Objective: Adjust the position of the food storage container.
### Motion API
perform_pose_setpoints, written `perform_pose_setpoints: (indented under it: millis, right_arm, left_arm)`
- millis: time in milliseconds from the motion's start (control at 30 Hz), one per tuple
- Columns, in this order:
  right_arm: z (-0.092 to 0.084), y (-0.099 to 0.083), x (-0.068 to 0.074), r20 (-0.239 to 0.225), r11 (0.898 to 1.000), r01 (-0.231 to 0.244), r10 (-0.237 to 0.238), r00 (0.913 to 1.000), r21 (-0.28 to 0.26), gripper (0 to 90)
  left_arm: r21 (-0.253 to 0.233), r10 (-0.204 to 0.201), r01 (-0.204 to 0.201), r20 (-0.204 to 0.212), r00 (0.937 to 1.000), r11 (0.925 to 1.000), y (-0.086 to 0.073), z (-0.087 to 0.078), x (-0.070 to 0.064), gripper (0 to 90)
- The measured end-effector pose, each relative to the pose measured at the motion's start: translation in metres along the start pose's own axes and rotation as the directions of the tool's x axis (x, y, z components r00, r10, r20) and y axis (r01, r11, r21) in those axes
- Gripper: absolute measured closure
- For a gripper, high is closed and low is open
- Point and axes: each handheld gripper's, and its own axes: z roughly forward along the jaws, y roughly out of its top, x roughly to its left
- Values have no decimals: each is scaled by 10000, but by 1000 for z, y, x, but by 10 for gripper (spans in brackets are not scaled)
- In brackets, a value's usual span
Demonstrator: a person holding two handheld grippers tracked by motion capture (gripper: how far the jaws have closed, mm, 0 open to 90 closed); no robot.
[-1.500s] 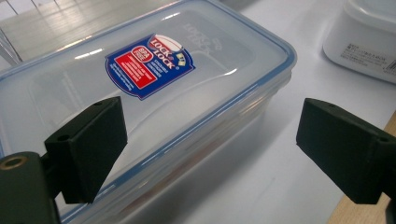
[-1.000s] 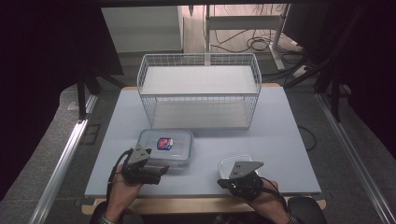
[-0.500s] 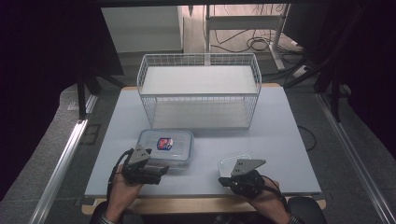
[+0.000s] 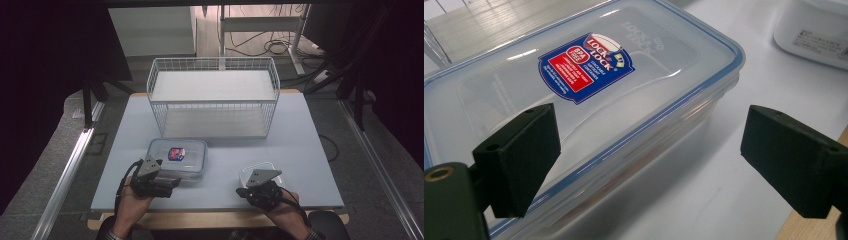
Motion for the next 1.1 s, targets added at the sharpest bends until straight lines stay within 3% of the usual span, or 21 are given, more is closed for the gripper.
perform_pose_setpoints:
  millis: [333,633,833,1100]
  right_arm:
    - [-9,-11,-34,948,9972,-750,749,9927,-26,896]
    - [-14,-16,-65,1815,9888,-1475,1491,9720,-223,895]
    - [-17,-20,-85,2093,9806,-1916,1960,9580,-414,894]
    - [-24,-27,-111,2527,9725,-2262,2328,9391,-551,889]
  left_arm:
    - [-161,-44,44,-32,10000,9999,0,-1,1,90]
    - [-253,28,-32,-176,9998,9997,0,-2,3,83]
    - [-377,127,-148,-533,9985,9992,-1,-4,9,73]
    - [-503,-143,101,-832,9964,9987,-5,-7,21,69]
